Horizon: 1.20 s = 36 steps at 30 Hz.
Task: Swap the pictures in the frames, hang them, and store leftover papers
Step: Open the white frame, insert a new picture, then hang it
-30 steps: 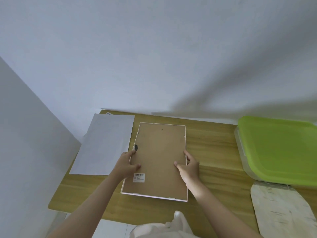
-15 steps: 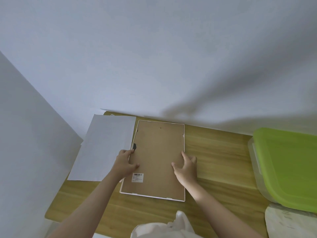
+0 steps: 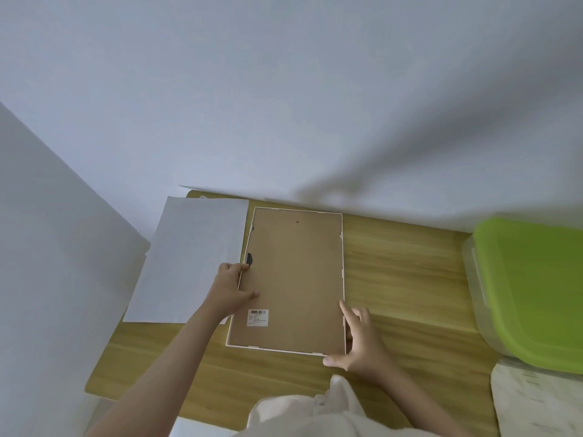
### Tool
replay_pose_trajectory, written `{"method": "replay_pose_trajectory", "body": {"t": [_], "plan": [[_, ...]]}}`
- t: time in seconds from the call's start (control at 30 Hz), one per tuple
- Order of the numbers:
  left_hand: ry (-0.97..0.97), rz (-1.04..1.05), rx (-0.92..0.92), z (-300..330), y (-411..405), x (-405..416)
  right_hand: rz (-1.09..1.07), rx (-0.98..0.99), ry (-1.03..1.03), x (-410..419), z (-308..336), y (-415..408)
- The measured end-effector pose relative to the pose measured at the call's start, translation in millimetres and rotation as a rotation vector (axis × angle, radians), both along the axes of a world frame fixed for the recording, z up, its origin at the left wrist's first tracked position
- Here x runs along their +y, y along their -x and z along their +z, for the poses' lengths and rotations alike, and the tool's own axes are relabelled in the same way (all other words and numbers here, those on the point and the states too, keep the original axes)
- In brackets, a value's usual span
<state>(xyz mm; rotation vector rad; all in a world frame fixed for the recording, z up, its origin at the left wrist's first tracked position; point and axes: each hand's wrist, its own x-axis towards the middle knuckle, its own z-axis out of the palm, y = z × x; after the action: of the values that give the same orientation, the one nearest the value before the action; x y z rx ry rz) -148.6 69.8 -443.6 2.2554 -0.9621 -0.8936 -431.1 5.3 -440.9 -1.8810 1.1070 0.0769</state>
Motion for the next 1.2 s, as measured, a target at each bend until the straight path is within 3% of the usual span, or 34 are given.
{"method": "replay_pose_trajectory", "body": {"t": [0.5, 0.9, 1.2], "plan": [[0.089, 0.086, -0.004, 3, -2, -7, -0.1, -0.027, 0.064, 1, -10, -3], [0.144, 0.145, 0.137, 6, -6, -3, -0.137, -0.054, 0.057, 2, -14, -3], [0.168, 0.111, 0.049, 10, -3, -1, -0.252, -0.198, 0.042, 12, -15, -2]]}}
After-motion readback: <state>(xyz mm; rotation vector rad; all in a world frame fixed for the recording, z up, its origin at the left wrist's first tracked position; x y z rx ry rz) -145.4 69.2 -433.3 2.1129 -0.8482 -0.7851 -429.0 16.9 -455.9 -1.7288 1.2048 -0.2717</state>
